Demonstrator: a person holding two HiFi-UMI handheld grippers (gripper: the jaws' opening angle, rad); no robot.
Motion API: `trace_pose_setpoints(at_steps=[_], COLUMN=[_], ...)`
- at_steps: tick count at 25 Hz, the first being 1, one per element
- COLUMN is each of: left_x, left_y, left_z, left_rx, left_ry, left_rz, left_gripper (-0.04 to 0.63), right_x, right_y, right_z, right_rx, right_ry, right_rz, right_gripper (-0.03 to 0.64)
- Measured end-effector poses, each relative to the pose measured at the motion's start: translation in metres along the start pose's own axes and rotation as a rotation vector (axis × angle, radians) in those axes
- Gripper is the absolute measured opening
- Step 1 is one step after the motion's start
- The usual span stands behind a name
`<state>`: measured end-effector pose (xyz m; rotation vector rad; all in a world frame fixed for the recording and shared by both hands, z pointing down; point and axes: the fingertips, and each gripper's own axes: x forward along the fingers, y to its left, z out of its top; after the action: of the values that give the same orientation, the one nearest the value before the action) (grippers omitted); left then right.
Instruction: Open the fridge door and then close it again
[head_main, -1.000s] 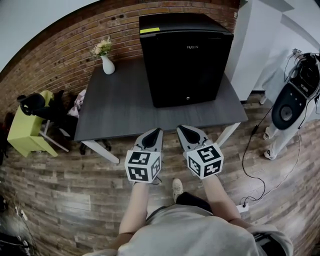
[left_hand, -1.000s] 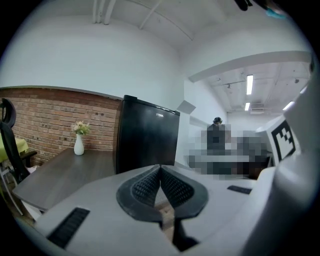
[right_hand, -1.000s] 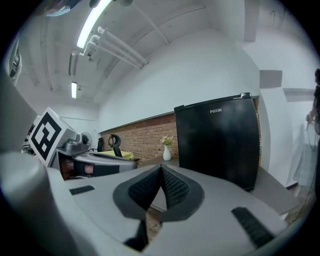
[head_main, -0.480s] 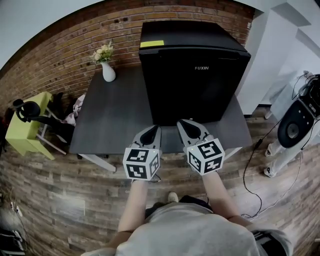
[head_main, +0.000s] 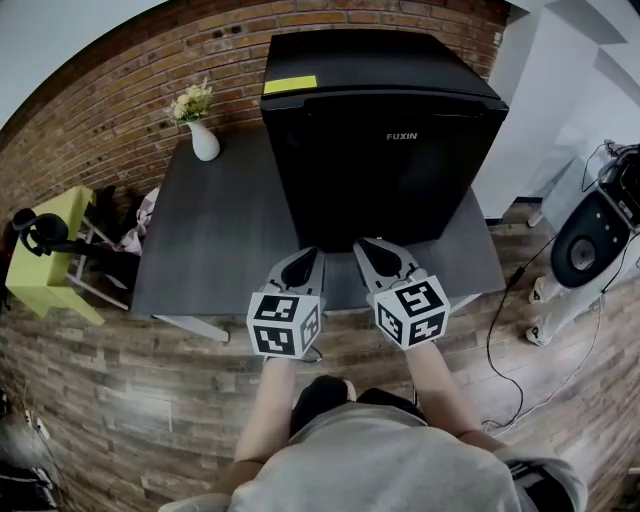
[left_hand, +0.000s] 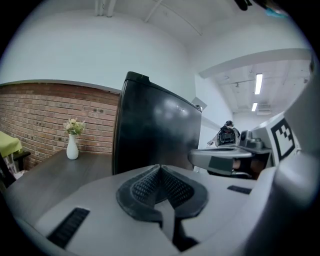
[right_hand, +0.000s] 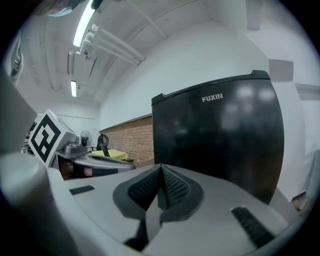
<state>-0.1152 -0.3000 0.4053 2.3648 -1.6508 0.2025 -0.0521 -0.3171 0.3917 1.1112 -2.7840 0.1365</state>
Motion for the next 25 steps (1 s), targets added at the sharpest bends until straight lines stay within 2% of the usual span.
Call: trace_pose_setpoints(at_steps=[8,15,21,25], left_x=[0.009,0.012,0.016,0.019], left_y=[0.018,0.042,0.057,0.065], left_z=[0.011,0.026,0.036,0.042], left_rx=[0.015,0.028,0.041,0.06], left_ry=[0.012,0.005,-0.021,-0.027], left_rz=[-0.015,0.014,0.033,0.013], left_gripper=[0.008,0.008,0.008,0.008], right_x=[0.011,0.016,0.02,0.026], right_y=[-0.008,-0.025,-0.039,-0.045], right_z=[0.004,0.013,0.025,0.042], right_rx=[0.003,-0.013,-0.079,-0.164], right_ry=[0.008,0.001,-0.005,-0.015], right_rz=[-0.044,-0.102,-0.121,-0.123], right_gripper=[-0.002,-0.002,-0.002,-0.002])
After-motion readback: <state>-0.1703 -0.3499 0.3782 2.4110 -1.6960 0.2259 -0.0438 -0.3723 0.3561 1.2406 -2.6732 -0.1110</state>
